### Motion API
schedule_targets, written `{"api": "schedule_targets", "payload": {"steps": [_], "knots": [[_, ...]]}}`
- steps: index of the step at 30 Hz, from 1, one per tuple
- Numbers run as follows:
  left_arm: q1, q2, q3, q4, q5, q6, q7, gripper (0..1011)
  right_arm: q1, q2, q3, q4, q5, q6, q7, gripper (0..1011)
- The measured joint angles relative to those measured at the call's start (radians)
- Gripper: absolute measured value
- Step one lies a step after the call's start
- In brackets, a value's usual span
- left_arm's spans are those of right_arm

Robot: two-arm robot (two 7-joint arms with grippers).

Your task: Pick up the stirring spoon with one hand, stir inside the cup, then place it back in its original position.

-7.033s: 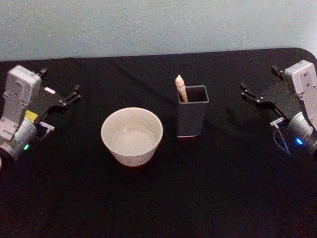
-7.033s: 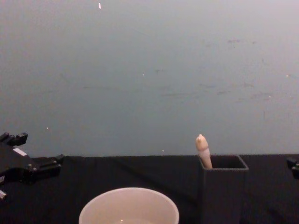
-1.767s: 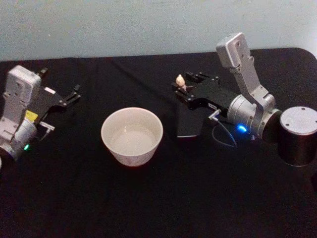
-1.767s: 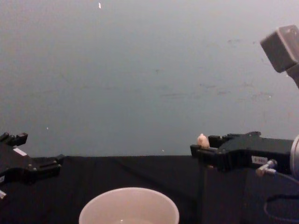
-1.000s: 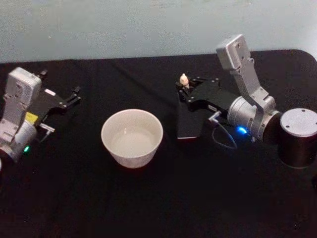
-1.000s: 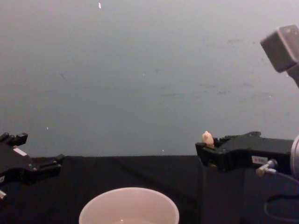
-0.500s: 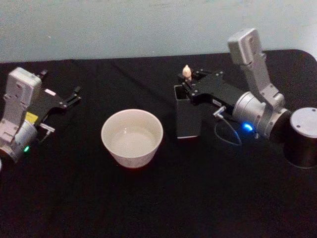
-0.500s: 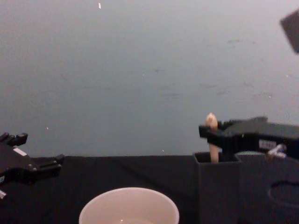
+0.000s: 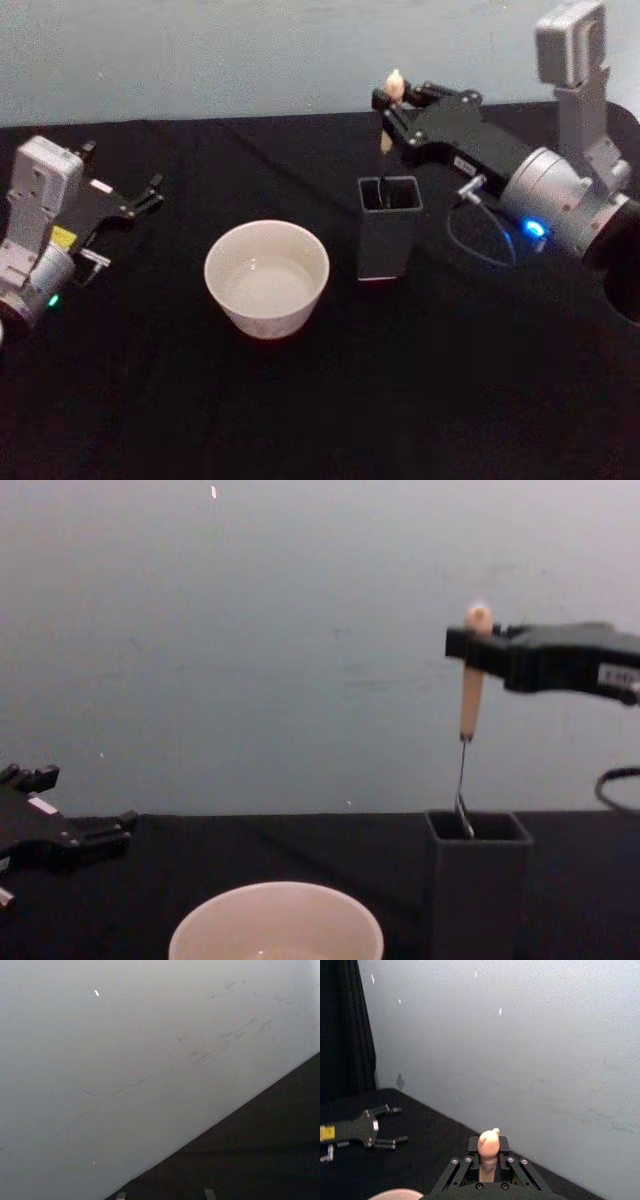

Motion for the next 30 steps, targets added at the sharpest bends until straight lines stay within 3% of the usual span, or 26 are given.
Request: {"api": "schedule_targets", "payload": {"steps": [7,12,24,30], "knots": [[0.0,0.0,0.0,0.0,0.0,0.0,0.0,1001,-0.001,-0.004,0.009,-0.023,0.024,-0.02,0.0,214],[0.0,0.0,0.0,0.0,0.0,0.0,0.0,1001,0.004,-0.014,-0.008,-0.025,0.032,-0.044,0.007,214],[0.0,0.0,0.0,0.0,0.0,0.0,0.0,1001,0.016,-0.045,-0.081,0.025,0.042,-0.117,0.049,214],[0.0,0.0,0.0,0.0,0.0,0.0,0.0,1001,0.017,-0.066,-0.126,0.079,0.023,-0.171,0.074,214]]}}
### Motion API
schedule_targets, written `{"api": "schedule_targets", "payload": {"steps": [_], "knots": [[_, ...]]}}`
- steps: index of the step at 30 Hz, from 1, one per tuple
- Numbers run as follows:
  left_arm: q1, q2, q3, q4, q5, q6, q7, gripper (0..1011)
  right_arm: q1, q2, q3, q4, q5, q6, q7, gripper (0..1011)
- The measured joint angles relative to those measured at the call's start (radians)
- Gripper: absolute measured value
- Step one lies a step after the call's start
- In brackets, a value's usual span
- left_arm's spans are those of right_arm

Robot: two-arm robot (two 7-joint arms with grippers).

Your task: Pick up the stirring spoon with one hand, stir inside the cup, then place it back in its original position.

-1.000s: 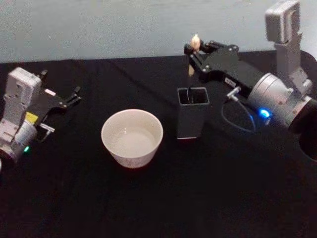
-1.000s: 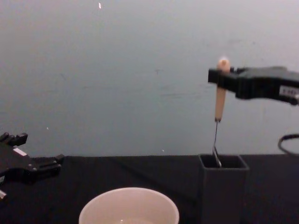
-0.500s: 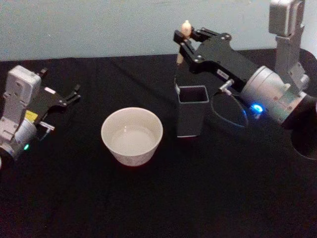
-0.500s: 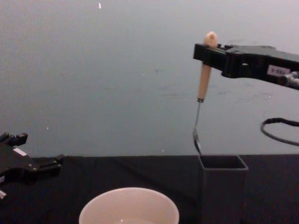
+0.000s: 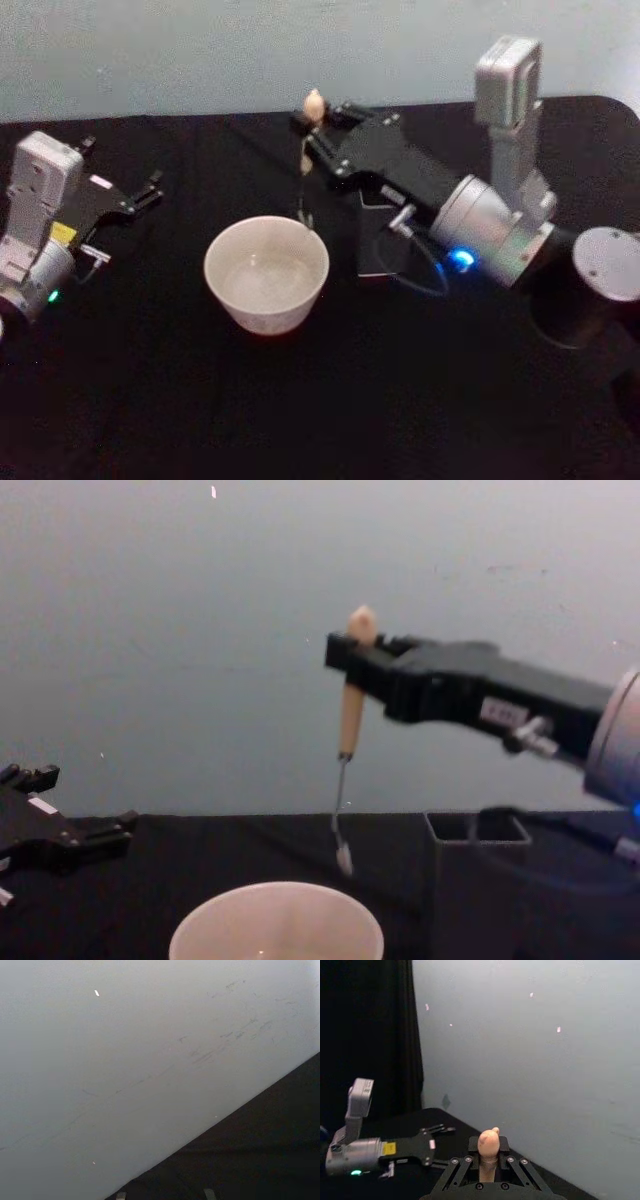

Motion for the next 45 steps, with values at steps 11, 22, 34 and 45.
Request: {"api": "schedule_targets", "payload": {"steps": [11,22,34,45], "knots": [[0.0,0.0,0.0,0.0,0.0,0.0,0.0,1001,0.002,-0.038,-0.045,0.098,-0.013,-0.083,0.048,214],[0.0,0.0,0.0,0.0,0.0,0.0,0.0,1001,0.01,-0.069,-0.067,0.186,-0.015,-0.119,0.068,214],[0.0,0.0,0.0,0.0,0.0,0.0,0.0,1001,0.023,-0.108,-0.076,0.267,-0.04,-0.143,0.066,214],[0.0,0.0,0.0,0.0,0.0,0.0,0.0,1001,0.032,-0.127,-0.077,0.302,-0.067,-0.143,0.052,214]]}}
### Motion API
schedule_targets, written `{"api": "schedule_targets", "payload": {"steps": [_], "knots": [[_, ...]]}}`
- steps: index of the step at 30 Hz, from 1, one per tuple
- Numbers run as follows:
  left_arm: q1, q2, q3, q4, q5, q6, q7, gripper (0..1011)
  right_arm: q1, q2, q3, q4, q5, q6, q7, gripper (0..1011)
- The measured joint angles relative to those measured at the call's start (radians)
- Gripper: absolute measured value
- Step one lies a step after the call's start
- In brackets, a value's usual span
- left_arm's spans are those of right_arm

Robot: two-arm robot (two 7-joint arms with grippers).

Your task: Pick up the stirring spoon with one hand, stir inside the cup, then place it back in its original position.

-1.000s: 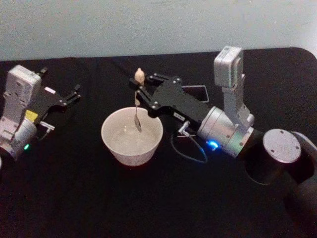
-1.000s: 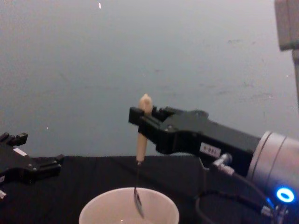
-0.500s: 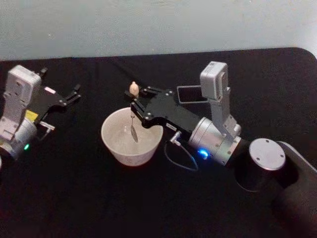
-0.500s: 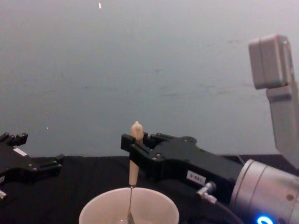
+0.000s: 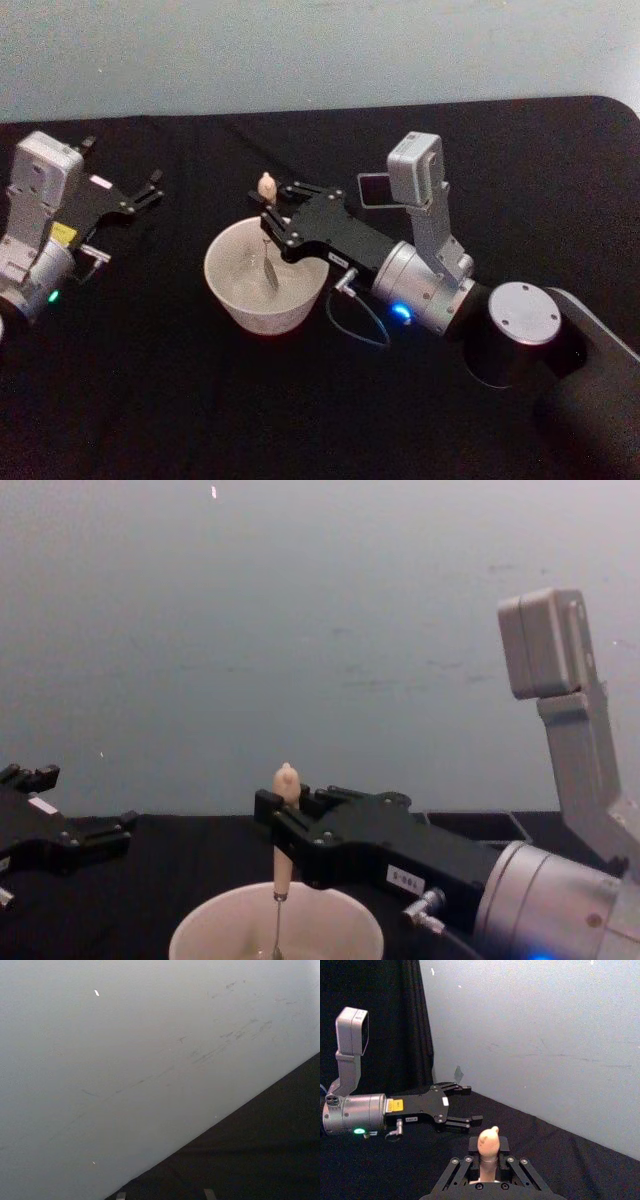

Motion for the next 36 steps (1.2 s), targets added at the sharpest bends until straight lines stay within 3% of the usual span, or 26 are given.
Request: {"api": "schedule_targets", "payload": {"steps": [14,36], "knots": [[0.0,0.0,0.0,0.0,0.0,0.0,0.0,1001,-0.012,0.004,0.021,-0.014,-0.007,0.01,-0.007,214],[0.0,0.0,0.0,0.0,0.0,0.0,0.0,1001,-0.082,0.071,0.051,-0.123,0.038,0.026,0.014,214]]}}
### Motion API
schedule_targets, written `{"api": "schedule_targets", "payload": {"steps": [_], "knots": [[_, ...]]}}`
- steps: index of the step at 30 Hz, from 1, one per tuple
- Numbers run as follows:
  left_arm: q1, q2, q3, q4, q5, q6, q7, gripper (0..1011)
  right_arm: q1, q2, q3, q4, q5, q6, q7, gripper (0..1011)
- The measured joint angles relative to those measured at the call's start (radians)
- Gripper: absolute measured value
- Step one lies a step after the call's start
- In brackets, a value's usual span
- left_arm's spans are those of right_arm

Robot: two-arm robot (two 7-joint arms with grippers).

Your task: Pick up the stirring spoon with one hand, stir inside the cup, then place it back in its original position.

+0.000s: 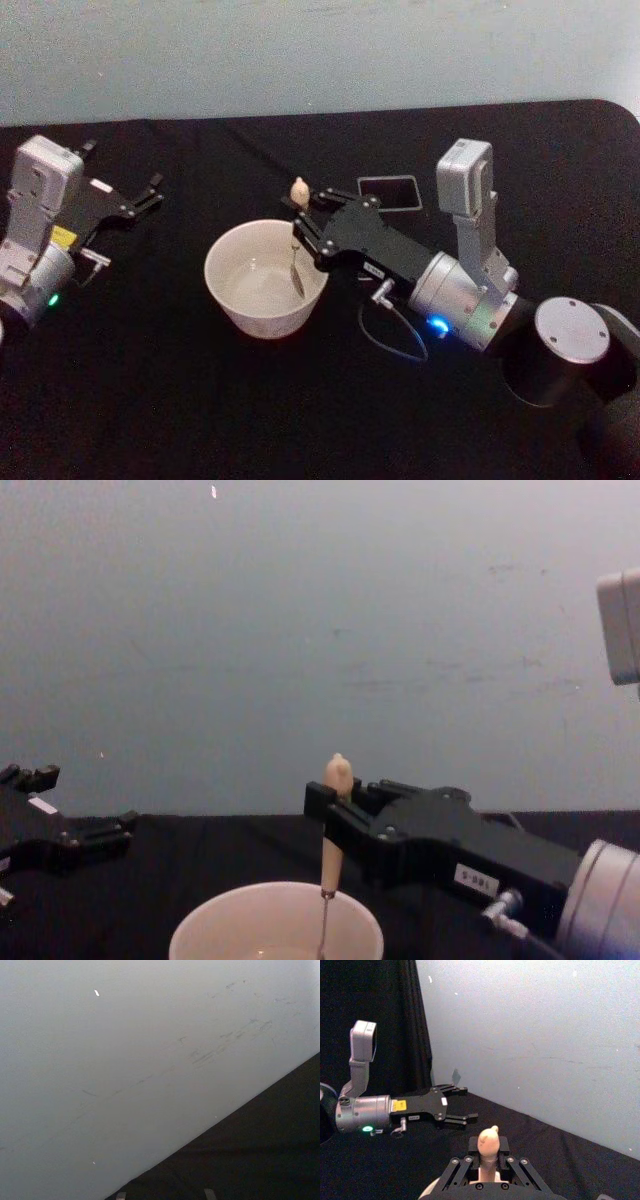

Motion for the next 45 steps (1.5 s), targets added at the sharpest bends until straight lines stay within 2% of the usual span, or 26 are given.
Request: {"api": "schedule_targets", "payload": {"steps": [7,17,28,45], "knots": [[0.0,0.0,0.0,0.0,0.0,0.0,0.0,1001,-0.017,0.013,-0.012,-0.022,0.0,0.002,0.006,214],[0.0,0.0,0.0,0.0,0.0,0.0,0.0,1001,-0.02,0.003,-0.036,-0.026,-0.005,0.002,0.007,214],[0.0,0.0,0.0,0.0,0.0,0.0,0.0,1001,0.013,-0.036,-0.069,0.023,-0.023,0.006,0.007,214],[0.0,0.0,0.0,0.0,0.0,0.0,0.0,1001,0.082,-0.102,-0.082,0.127,-0.065,-0.016,-0.024,214]]}}
